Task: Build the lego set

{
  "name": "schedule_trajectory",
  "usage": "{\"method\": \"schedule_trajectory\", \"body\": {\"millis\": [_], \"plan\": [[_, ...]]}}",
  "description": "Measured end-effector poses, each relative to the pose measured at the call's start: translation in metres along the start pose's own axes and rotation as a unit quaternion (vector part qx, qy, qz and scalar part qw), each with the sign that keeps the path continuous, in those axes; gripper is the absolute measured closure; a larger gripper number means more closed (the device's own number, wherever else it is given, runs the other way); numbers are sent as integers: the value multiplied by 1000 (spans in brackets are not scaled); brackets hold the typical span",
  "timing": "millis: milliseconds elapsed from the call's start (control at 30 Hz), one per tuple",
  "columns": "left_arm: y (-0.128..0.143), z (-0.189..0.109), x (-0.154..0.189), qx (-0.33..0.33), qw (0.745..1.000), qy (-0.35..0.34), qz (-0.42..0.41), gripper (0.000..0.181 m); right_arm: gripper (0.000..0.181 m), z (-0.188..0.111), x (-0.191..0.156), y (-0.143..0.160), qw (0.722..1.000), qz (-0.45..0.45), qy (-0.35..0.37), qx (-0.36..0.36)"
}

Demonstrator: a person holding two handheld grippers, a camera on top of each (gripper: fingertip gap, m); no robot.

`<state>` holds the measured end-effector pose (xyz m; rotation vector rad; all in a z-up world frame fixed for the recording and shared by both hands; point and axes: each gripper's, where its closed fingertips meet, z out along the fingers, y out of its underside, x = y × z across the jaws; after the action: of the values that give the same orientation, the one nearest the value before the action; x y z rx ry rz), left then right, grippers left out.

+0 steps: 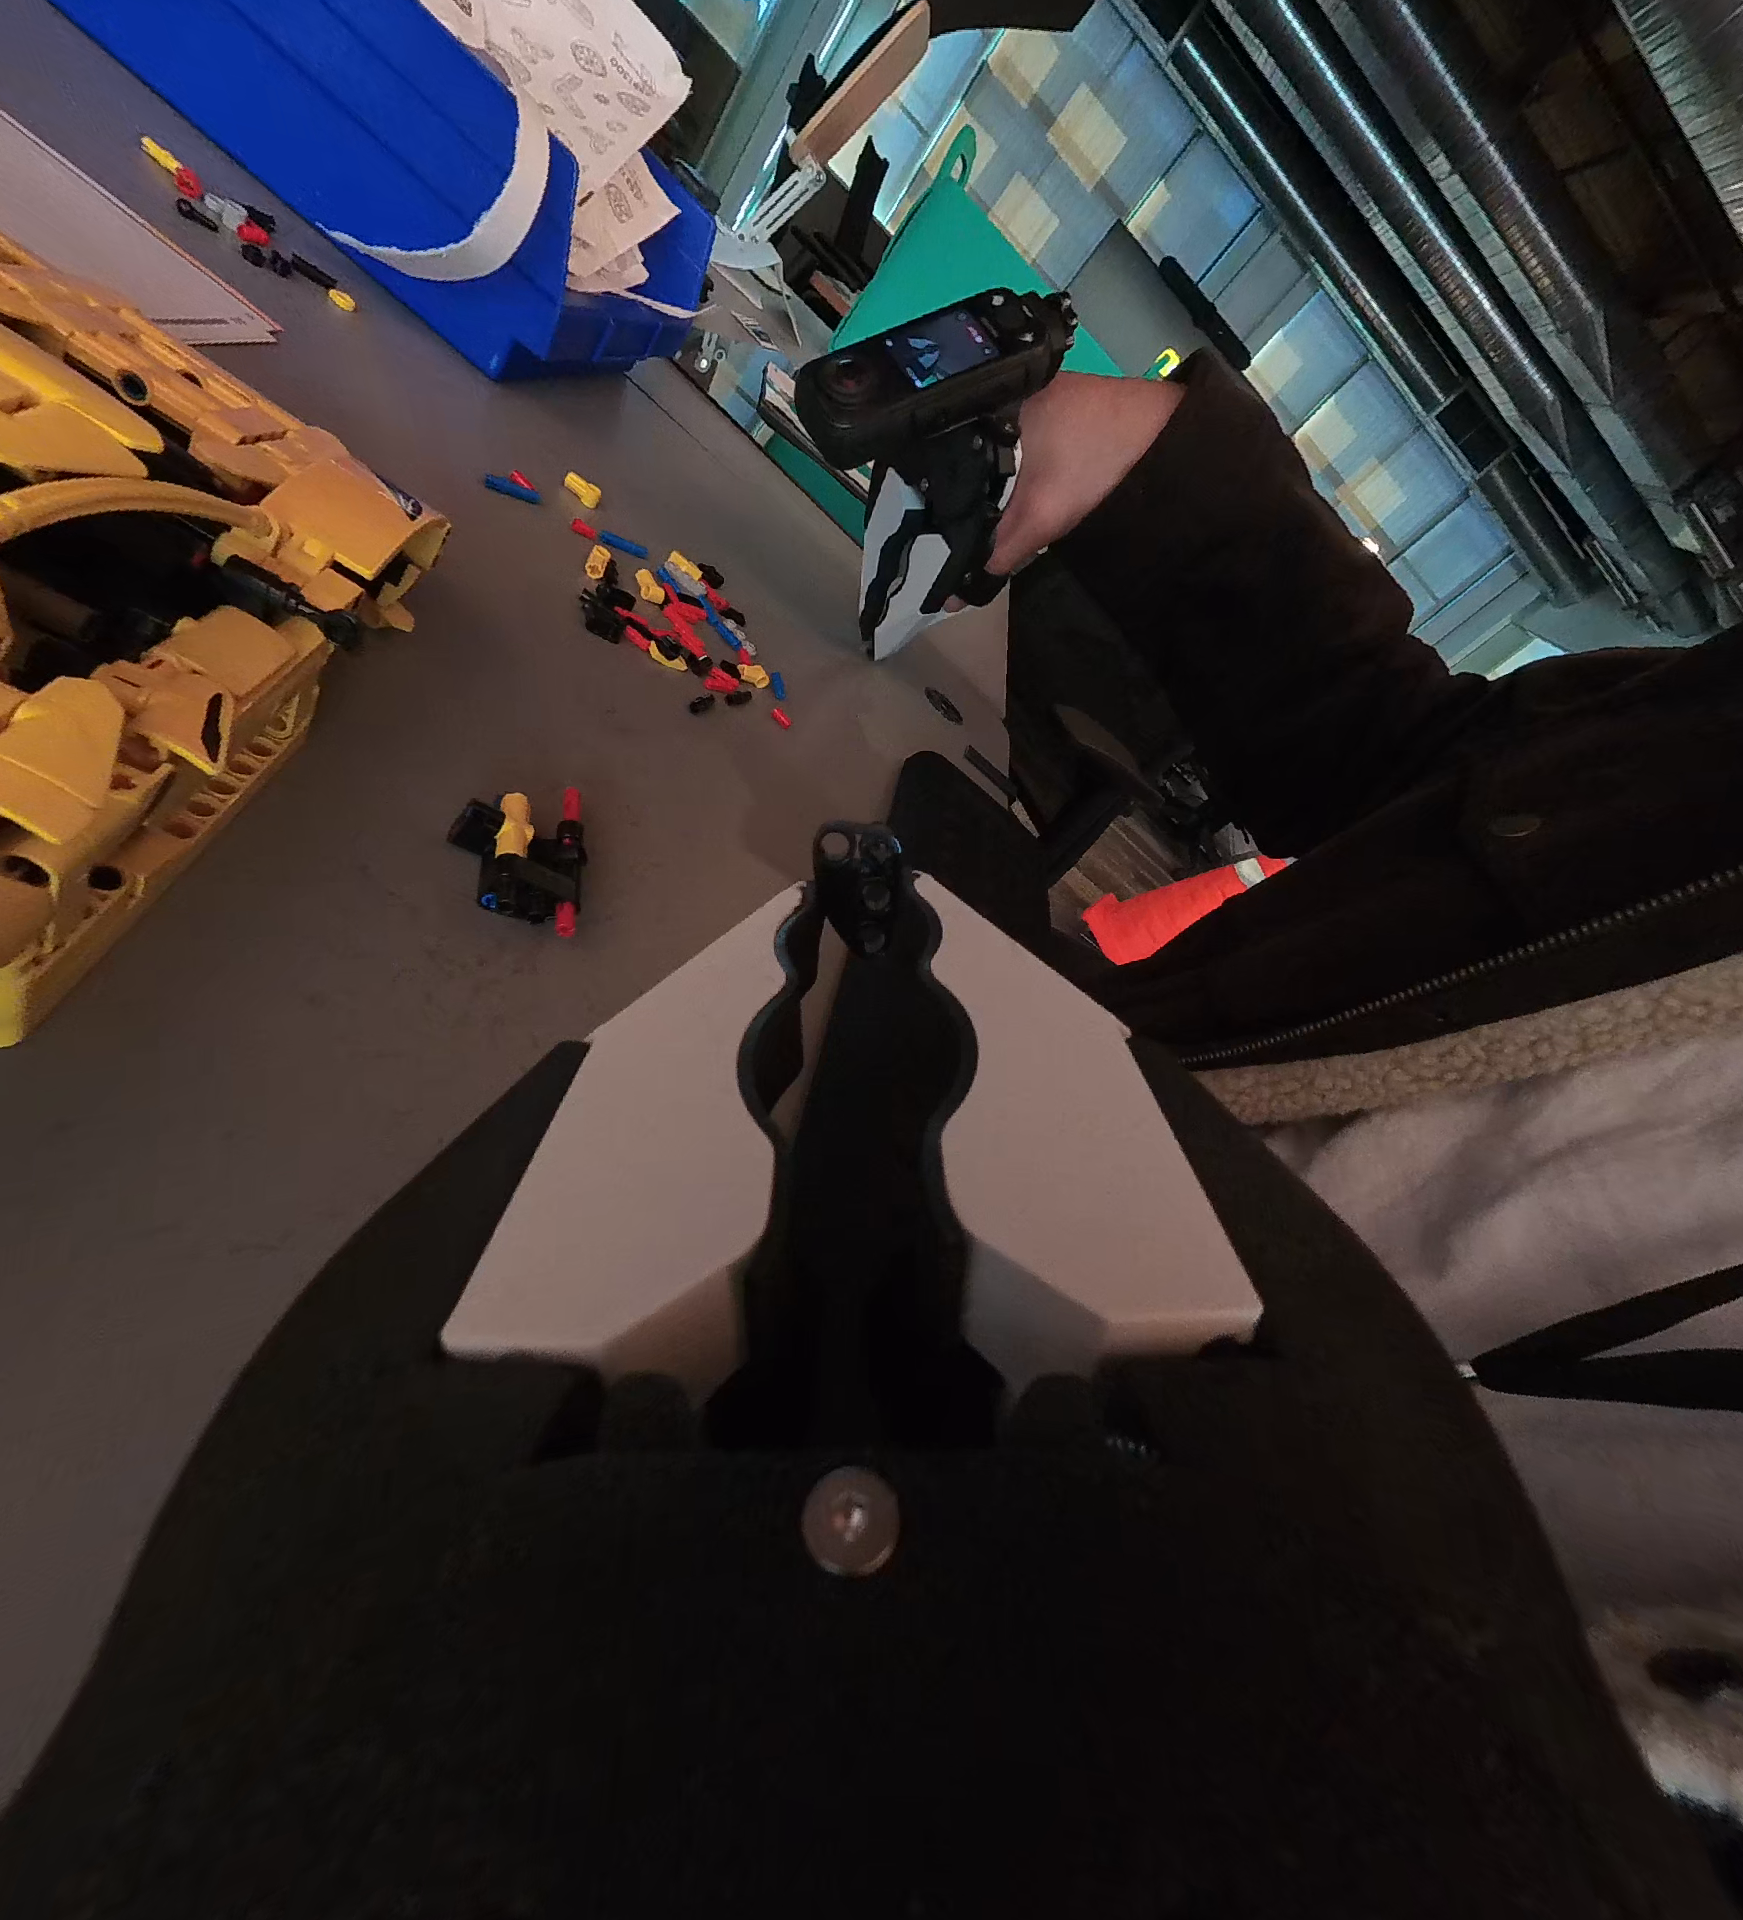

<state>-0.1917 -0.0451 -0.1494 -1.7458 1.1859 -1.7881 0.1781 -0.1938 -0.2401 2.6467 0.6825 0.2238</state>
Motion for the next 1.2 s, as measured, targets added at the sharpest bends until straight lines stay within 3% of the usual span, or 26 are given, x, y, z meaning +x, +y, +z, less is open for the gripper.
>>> {"method": "schedule_trajectory", "body": {"millis": [167, 233, 267, 300, 333, 400, 433, 467, 567, 700, 833, 967, 1067, 1200], "plan": [[-1, -1, 1, 2, 1000, 2, -2, 167, 172, -10, 6, 4, 999, 7, 6, 40], [-3, -2, 3, 11, 1000, 14, -7, 167, 171, -29, -4, -10, 991, 31, -34, 126], [-6, -3, 5, 19, 999, 26, -15, 167, 169, -49, -21, -29, 975, 34, -81, 204], [-10, -4, 8, 29, 998, 41, -24, 168, 165, -80, -45, -57, 944, 24, -134, 302], [-13, -6, 10, 37, 997, 55, -34, 168, 160, -121, -74, -86, 893, -4, -181, 412], [-17, -8, 13, 47, 995, 76, -50, 168, 160, -210, -140, -131, 744, -90, -225, 623], [-18, -9, 14, 50, 993, 85, -60, 167, 155, -240, -170, -147, 677, -122, -217, 693], [-19, -10, 15, 52, 991, 95, -72, 168, 151, -254, -196, -163, 637, -151, -190, 732], [-21, -14, 21, 53, 981, 139, -123, 168, 151, -269, -252, -208, 584, -190, -110, 781], [-24, -21, 31, 49, 960, 205, -181, 168, 153, -278, -254, -229, 535, -174, 18, 827], [-26, -24, 36, 48, 947, 240, -208, 168, 142, -272, -263, -239, 538, -193, 42, 820], [-21, -20, 43, 26, 944, 255, -208, 168, 157, -271, -267, -246, 530, -199, 96, 819], [-19, -16, 39, 26, 951, 236, -199, 168, 158, -266, -264, -246, 537, -188, 101, 816], [-31, -20, 19, 85, 965, 185, -166, 164, 157, -262, -249, -246, 554, -143, 62, 818]]}}
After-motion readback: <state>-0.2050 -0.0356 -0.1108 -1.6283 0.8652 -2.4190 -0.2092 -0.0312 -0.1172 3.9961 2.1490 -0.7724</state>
